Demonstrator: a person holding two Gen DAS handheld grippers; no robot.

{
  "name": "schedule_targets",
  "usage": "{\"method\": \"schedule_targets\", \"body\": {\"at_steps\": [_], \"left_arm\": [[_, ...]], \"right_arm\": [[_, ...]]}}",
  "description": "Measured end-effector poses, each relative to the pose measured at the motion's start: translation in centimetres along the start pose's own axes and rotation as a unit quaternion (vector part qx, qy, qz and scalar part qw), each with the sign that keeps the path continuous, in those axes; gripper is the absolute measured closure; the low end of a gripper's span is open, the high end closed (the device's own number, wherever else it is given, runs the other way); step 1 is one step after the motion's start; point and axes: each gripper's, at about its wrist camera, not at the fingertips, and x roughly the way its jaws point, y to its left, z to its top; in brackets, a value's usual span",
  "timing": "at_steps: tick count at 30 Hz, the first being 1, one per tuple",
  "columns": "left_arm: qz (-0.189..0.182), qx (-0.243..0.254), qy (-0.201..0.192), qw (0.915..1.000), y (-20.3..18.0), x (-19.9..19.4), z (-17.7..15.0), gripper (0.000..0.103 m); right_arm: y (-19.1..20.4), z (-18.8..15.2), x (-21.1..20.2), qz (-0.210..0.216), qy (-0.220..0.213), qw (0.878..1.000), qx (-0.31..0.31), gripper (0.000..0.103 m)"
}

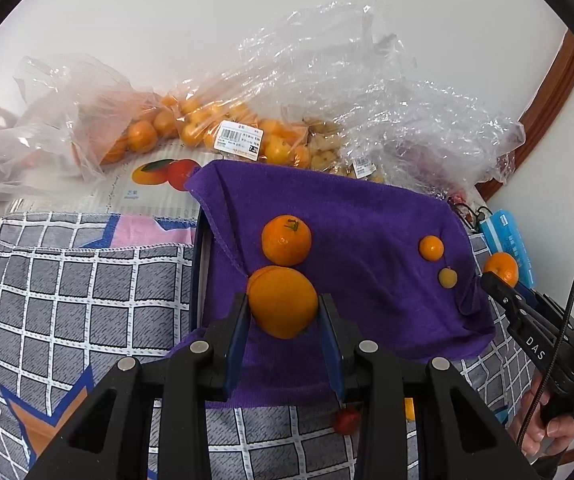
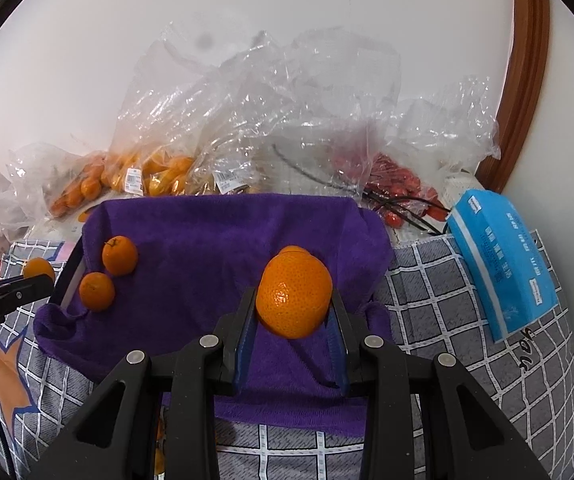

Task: Organize fruits
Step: 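Carry the orange with the left tool while the right tool carries its orange over the towel, then lower and open the left tool on the towel while the right tool releases its orange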

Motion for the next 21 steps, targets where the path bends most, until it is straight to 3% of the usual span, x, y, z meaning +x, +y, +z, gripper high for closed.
{"method": "schedule_targets", "body": {"at_steps": [21], "left_arm": [[-0.014, 0.028, 0.046, 0.9984, -1.7, 3.6, -0.8, 0.071]], "right_arm": [[0.8, -1.1, 4.0, 0.012, 0.045, 0.999, -0.012, 0.07]]}}
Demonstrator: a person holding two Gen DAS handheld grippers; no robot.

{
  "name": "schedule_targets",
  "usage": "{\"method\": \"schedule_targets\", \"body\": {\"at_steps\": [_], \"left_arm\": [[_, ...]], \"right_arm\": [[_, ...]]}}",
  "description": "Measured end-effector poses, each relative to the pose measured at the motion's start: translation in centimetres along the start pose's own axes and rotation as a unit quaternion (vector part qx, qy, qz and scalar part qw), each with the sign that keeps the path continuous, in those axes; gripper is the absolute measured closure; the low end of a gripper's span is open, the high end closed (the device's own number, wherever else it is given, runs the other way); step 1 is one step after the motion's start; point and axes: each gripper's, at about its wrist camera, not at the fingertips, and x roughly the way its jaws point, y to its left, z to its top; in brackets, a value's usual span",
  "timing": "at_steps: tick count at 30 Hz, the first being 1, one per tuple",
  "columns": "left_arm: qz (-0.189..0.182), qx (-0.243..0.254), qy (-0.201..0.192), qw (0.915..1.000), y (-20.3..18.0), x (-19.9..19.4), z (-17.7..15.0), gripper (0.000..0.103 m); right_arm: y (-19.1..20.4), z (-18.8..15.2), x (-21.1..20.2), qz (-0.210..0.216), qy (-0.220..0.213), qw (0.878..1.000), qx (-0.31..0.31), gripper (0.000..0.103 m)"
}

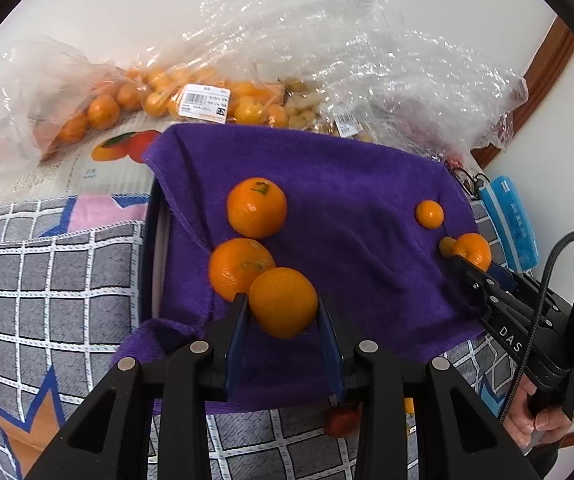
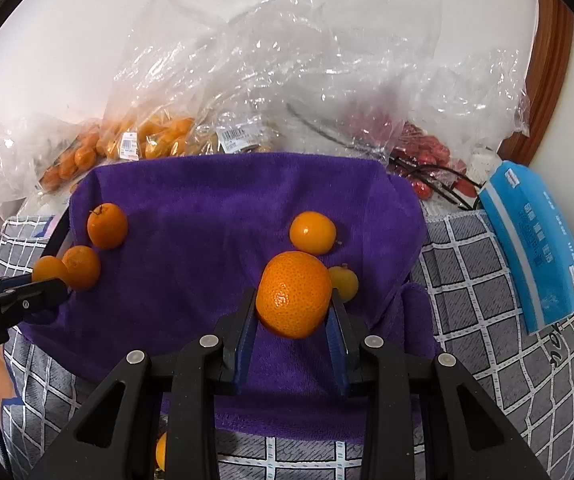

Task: Organize fruits
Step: 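Lower and open the left tool on the towel while the right tool releases its orange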

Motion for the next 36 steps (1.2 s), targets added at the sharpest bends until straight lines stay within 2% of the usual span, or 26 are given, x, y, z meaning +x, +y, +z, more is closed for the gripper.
{"method": "schedule_targets", "body": {"at_steps": [15, 25, 36], "left_arm": [[-0.013, -0.006, 0.02, 0.9997, 0.3, 1.6, -0.4, 0.071], [-0.003, -0.004, 0.04, 0.9992, -0.3, 3.0, -0.5, 0.071], [-0.002, -0.01, 0.045, 0.9989, 0.0, 3.4, -0.2, 0.07]], "right_arm": [[0.3, -0.5, 2.0, -0.003, 0.023, 1.0, -0.01, 0.07], [0.0, -0.9, 2.4, -0.003, 0.029, 1.0, -0.007, 0.07], [0.1, -0.9, 2.5, -0.007, 0.038, 0.999, -0.011, 0.068]]}}
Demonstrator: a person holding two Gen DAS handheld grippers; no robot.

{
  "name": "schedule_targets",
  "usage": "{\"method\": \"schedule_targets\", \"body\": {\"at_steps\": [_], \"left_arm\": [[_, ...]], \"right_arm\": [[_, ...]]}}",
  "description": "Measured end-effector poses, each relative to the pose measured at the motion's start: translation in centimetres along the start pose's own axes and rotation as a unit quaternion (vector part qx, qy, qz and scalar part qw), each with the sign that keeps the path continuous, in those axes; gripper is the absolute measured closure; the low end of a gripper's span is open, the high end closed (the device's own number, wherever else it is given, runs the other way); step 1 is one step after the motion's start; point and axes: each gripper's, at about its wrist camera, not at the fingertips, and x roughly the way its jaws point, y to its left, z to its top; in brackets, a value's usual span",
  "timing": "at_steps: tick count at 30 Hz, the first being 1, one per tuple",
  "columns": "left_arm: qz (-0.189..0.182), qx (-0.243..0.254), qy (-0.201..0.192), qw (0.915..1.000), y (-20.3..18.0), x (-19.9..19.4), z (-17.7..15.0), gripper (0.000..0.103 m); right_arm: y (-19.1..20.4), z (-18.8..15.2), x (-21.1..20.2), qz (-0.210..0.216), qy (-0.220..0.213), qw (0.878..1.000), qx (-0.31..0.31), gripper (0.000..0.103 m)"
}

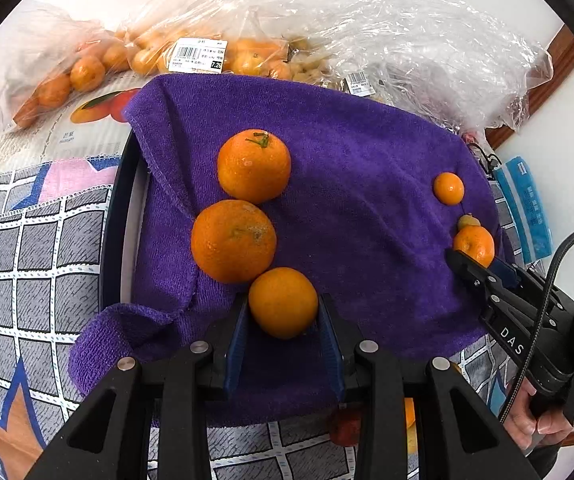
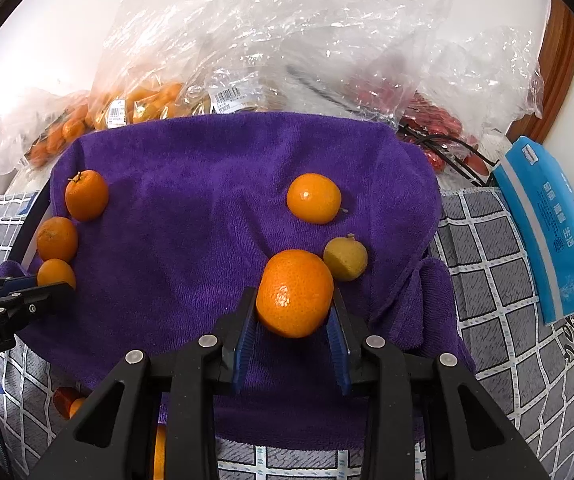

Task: Organize fruits
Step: 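Lower and open the left tool on the towel while the right tool releases its orange, then pull both open tools back from the towel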

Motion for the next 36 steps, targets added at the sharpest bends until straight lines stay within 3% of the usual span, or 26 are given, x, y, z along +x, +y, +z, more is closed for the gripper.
{"method": "schedule_targets", "body": {"at_steps": [5, 23, 36], "left_arm": [[0.002, 0.001, 0.006, 1.0, -0.1, -0.1, 0.0, 0.07], [0.041, 0.014, -0.066, 0.9969, -1.7, -7.1, -2.3, 0.062], [0.059, -0.026, -0.109, 0.992, 0.9, -11.8, -6.9, 0.06]], "right_arm": [[-0.1, -0.1, -1.0, -0.009, -0.008, 1.0, -0.001, 0.056], [0.0, -2.3, -8.3, -0.011, -0.06, 0.998, 0.002, 0.055], [2.6, -5.2, -12.0, 0.004, -0.075, 0.997, -0.006, 0.055]]}}
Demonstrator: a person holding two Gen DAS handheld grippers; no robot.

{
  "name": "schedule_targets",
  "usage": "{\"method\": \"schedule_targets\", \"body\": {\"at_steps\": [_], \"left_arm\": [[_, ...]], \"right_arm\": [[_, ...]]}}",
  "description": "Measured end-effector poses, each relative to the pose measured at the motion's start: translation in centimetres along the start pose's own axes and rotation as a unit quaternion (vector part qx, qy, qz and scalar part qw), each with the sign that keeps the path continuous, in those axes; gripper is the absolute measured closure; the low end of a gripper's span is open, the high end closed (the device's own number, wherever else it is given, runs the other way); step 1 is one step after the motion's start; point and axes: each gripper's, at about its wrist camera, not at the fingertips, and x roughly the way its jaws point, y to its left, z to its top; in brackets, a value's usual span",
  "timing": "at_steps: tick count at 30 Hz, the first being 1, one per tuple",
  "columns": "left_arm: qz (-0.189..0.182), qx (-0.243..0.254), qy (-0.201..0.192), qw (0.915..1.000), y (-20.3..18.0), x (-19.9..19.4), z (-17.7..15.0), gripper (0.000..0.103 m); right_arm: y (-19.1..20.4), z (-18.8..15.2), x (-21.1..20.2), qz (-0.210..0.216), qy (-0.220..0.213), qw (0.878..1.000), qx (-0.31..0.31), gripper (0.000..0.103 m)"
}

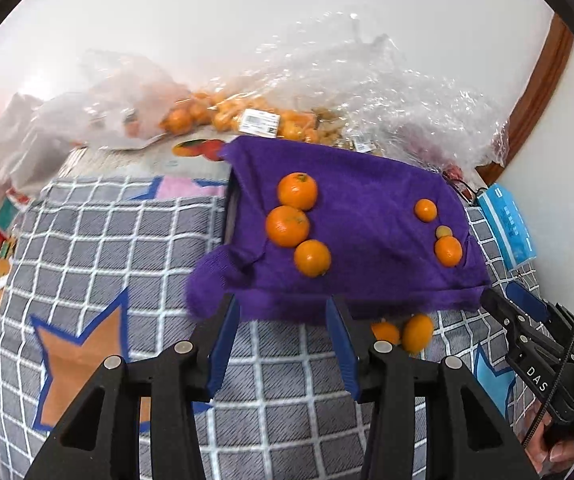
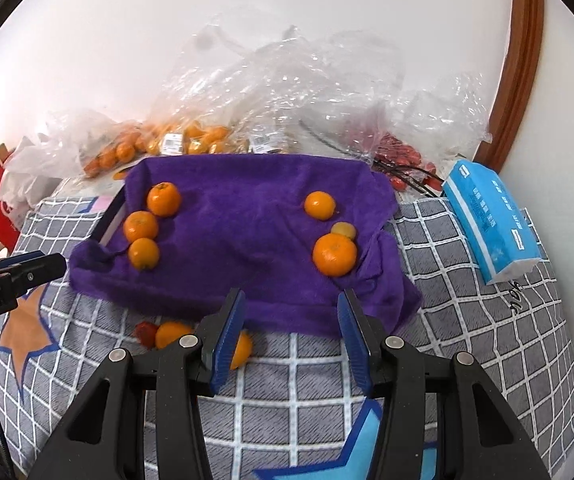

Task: Organize fruits
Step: 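Pull both open tools back from the towel, then move both open tools toward the loose fruit on the bedspread beside the towel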

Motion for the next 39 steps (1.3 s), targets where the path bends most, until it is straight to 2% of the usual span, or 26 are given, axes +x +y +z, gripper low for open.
{"method": "schedule_targets", "body": {"at_steps": [9, 21, 27, 39], "left_arm": [[0.008, -0.029, -0.01, 0.9995, 2.9, -2.0, -2.4, 0.06], [0.018, -0.033, -0.009, 0.9993, 3.7, -2.7, -5.1, 0.06], [0.015, -0.028, -0.001, 0.9995, 3.6, -1.9, -5.9, 0.06], [0.031, 0.001, 0.03, 0.9991, 2.9, 1.2, -5.8, 0.06]], "right_arm": [[1.8, -1.9, -1.6, 0.012, -0.001, 1.0, -0.012, 0.055], [2.4, -3.8, -2.0, 0.022, 0.004, 1.0, -0.008, 0.055], [2.0, -4.5, -1.2, 0.022, 0.012, 1.0, 0.001, 0.055], [2.4, -4.6, 1.8, 0.026, 0.034, 0.999, 0.001, 0.059]]}}
